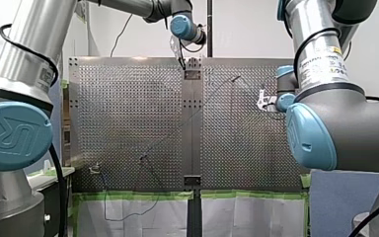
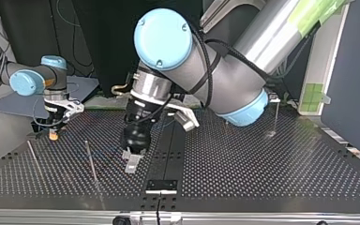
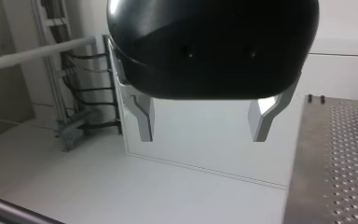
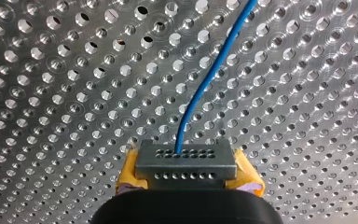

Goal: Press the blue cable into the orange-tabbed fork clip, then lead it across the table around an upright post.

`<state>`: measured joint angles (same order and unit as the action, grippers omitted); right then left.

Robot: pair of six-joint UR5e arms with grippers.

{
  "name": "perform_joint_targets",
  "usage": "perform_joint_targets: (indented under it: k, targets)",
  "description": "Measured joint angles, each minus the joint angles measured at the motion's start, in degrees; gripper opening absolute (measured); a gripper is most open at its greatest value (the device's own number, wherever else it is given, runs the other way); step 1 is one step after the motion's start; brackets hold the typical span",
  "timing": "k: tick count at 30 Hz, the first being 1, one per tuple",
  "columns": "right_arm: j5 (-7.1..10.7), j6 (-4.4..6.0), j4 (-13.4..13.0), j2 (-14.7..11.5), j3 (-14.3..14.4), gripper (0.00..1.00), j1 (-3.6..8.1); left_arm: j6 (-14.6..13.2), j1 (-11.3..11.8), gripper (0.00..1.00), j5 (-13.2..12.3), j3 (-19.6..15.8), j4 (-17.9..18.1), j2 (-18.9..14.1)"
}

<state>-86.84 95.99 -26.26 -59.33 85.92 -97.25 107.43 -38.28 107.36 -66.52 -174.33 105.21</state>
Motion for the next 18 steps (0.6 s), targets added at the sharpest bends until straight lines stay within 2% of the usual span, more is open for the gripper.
perform_joint_targets:
  k: [12,18]
  targets:
    - [0.0,0.0,-0.03,0.02,0.0,0.0,-0.07,1.7,0.5,1.0,0.27,-6.66,6.64,-0.43]
    - [0.0,0.0,-0.03,0.01,0.0,0.0,-0.11,2.78,0.89,1.0,1.79,-10.05,10.03,-0.43]
